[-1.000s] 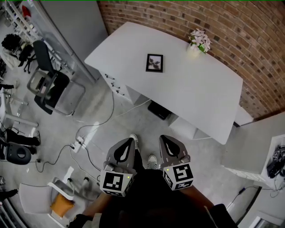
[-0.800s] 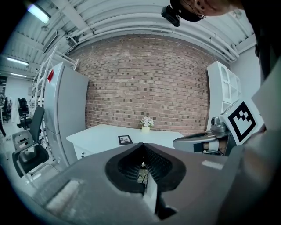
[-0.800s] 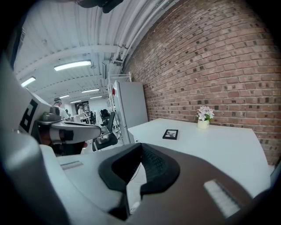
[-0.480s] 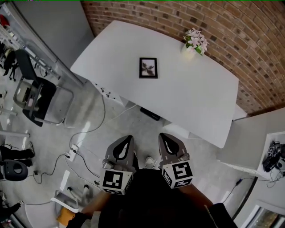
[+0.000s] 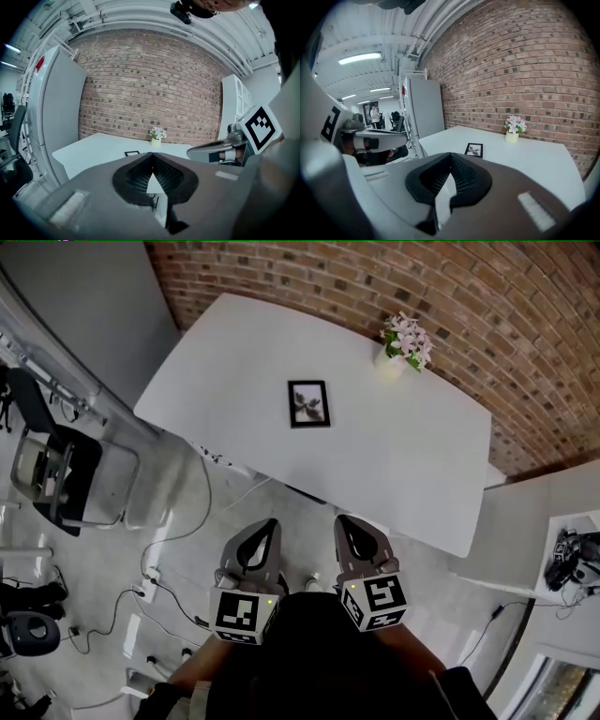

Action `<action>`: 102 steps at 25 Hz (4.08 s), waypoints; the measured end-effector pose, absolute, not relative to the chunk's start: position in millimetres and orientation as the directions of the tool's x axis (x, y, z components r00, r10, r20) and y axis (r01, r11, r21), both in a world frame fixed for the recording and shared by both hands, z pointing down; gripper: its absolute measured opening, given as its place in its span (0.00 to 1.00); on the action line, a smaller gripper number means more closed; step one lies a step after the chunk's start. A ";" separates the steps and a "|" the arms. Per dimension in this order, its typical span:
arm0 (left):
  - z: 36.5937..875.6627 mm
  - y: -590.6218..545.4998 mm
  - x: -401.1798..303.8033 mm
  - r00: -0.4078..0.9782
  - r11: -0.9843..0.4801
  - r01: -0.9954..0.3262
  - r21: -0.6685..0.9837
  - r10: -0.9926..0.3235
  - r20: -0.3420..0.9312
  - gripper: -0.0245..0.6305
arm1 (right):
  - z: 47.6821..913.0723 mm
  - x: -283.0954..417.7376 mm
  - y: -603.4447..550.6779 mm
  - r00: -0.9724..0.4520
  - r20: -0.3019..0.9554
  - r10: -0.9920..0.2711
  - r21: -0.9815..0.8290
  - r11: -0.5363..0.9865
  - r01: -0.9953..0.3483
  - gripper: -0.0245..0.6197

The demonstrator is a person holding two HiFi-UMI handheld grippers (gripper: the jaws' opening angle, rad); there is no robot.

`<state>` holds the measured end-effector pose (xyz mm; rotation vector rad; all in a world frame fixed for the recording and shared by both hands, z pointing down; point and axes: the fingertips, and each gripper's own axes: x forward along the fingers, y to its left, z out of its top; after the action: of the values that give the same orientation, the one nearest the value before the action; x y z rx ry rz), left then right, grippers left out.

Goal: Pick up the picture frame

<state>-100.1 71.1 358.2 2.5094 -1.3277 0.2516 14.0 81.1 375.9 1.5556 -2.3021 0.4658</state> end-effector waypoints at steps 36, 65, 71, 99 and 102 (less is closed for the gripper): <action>406.1 -75.2 -96.0 0.562 -0.520 -0.827 0.214 -0.739 0.371 0.04 | 436.2 11.6 -66.9 -0.350 0.550 -0.758 -0.107 0.352 -0.930 0.04; 542.9 -168.1 -57.8 0.510 -0.397 -0.857 0.328 -0.567 0.646 0.18 | 553.6 56.0 -158.8 -0.311 0.739 -0.598 -0.213 0.230 -0.949 0.20; 557.8 -174.1 -51.8 0.509 -0.378 -0.858 0.348 -0.536 0.674 0.23 | 566.5 59.4 -165.7 -0.306 0.755 -0.580 -0.218 0.218 -0.951 0.22; 587.1 -171.5 -36.7 0.508 -0.307 -0.861 0.406 -0.480 0.715 0.24 | 582.7 54.6 -164.9 -0.380 0.765 -0.520 -0.306 0.226 -0.925 0.21; 587.8 -172.3 -36.1 0.506 -0.302 -0.862 0.407 -0.484 0.714 0.24 | 583.9 52.3 -165.7 -0.389 0.763 -0.516 -0.316 0.227 -0.921 0.21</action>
<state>-36.1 -172.3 587.8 1.9529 -1.1050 0.6014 52.3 -165.7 583.9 1.3170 -1.9971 1.0471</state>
